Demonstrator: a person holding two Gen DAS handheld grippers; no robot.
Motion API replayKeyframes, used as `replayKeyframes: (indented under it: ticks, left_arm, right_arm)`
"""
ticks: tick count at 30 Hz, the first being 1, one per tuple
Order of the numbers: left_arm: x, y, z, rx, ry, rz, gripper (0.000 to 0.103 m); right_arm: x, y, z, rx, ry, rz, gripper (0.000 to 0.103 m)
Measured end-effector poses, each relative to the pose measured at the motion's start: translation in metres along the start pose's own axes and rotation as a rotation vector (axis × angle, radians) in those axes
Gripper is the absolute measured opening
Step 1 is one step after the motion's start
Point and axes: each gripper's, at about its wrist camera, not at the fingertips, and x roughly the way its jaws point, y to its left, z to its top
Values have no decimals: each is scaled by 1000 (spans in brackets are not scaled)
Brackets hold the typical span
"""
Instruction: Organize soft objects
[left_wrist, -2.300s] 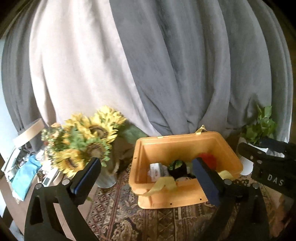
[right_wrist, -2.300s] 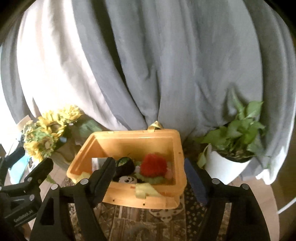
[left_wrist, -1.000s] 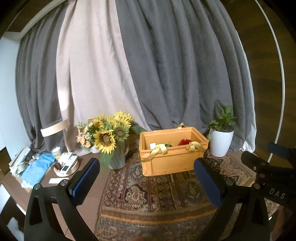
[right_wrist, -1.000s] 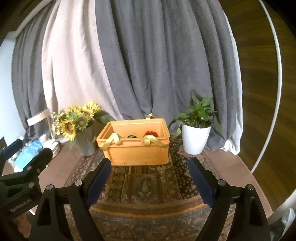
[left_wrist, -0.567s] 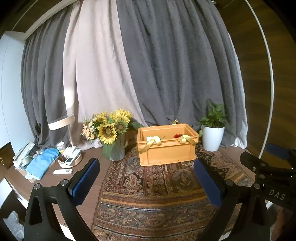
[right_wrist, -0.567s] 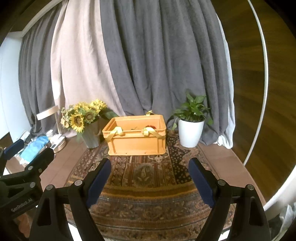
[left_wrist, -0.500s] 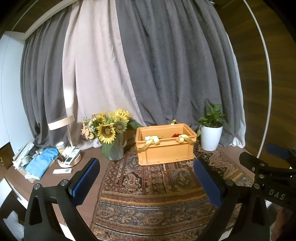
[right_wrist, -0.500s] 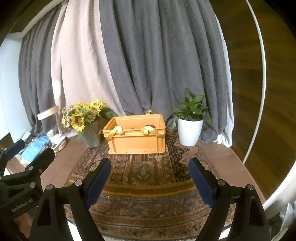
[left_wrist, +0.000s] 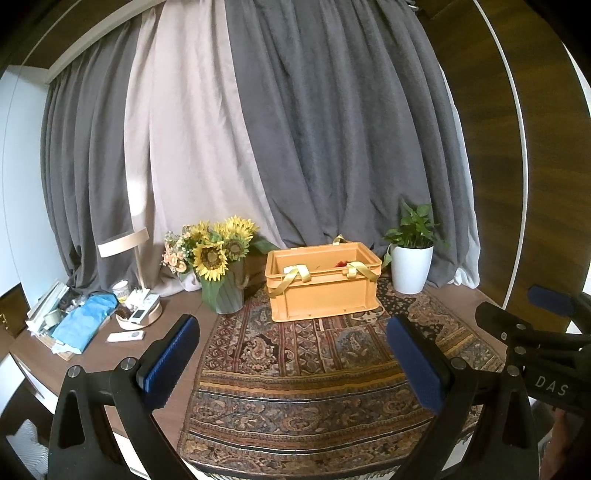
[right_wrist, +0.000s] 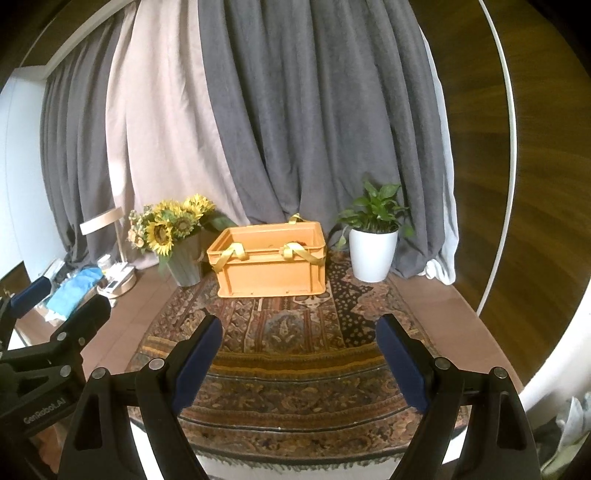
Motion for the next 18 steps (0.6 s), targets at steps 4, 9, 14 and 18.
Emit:
replayKeyframes:
  ticks: [4, 9, 14, 18]
  left_arm:
    - [-3, -2, -1, 2, -3, -2, 103]
    - [-6, -6, -2, 4, 0, -3, 103]
    - [-11, -10, -3, 9, 1, -7, 103]
    - [-12, -14, -1, 13, 0, -10, 103]
  right_arm:
    - [-2, -2, -1, -1, 0, 1, 86]
    - [-5, -5, -3, 2, -1, -1, 86]
    - [-9, -10, -5, 6, 0, -5, 86]
    - [-12, -14, -5, 9, -2, -8, 86]
